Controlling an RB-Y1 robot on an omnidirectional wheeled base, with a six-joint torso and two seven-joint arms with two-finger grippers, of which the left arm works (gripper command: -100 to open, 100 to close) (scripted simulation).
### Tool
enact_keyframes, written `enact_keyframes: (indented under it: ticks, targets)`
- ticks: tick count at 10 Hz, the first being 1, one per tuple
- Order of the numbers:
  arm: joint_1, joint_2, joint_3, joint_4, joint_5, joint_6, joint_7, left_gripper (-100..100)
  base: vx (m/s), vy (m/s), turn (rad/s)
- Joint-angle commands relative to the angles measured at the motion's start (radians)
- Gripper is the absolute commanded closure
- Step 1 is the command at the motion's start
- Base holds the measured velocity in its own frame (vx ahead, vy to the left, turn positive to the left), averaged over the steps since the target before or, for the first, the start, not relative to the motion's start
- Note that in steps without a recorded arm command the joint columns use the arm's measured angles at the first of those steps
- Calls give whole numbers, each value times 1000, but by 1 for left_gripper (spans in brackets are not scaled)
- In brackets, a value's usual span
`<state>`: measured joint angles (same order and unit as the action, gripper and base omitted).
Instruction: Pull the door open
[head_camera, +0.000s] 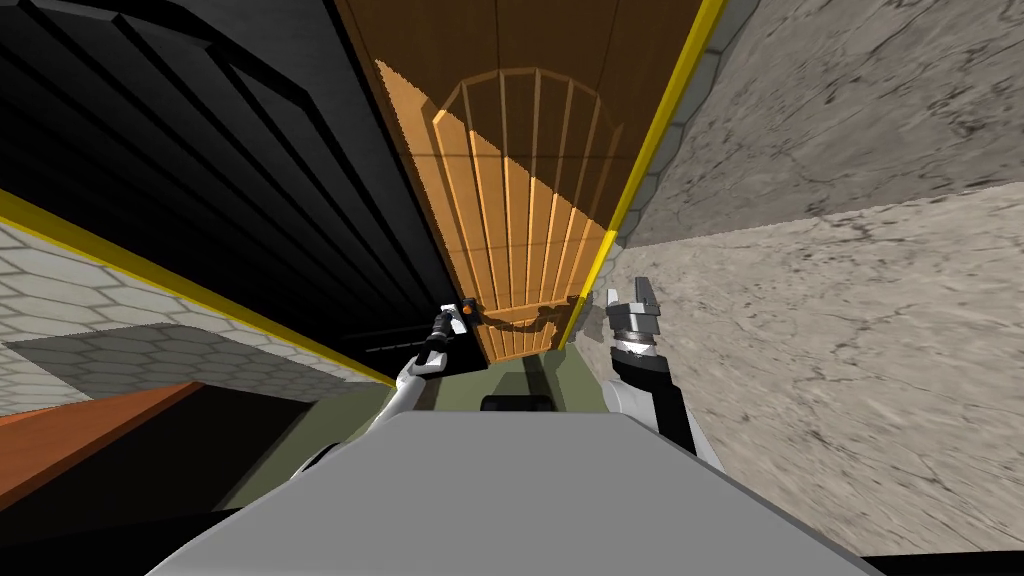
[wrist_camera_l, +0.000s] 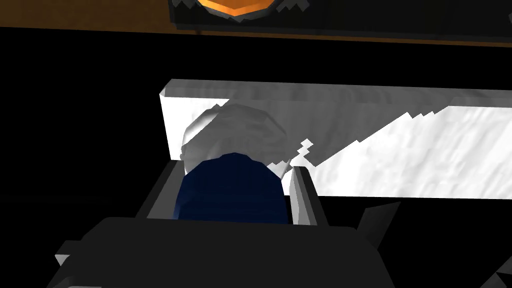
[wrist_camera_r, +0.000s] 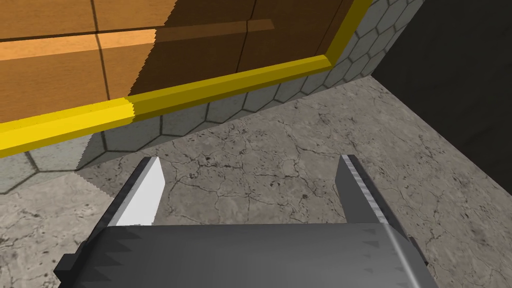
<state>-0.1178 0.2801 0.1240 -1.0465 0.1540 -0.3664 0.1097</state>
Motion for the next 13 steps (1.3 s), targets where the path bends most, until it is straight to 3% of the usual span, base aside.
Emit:
enact_keyframes:
  ticks: [1,5,10,11,13]
  targets:
    - [4,1,1,3,0,0,1,100,-40,21,-16]
    - [4,1,1,3,0,0,1,100,-16,6,-7]
    - [43,33,12,14,6,2,12,100,-171,56,66]
    - [45,26,-8,-16,4,9,16,-100,-224,30,-100]
    - [45,24,-27,-31,2,9,24,-100,-187,-17,-76]
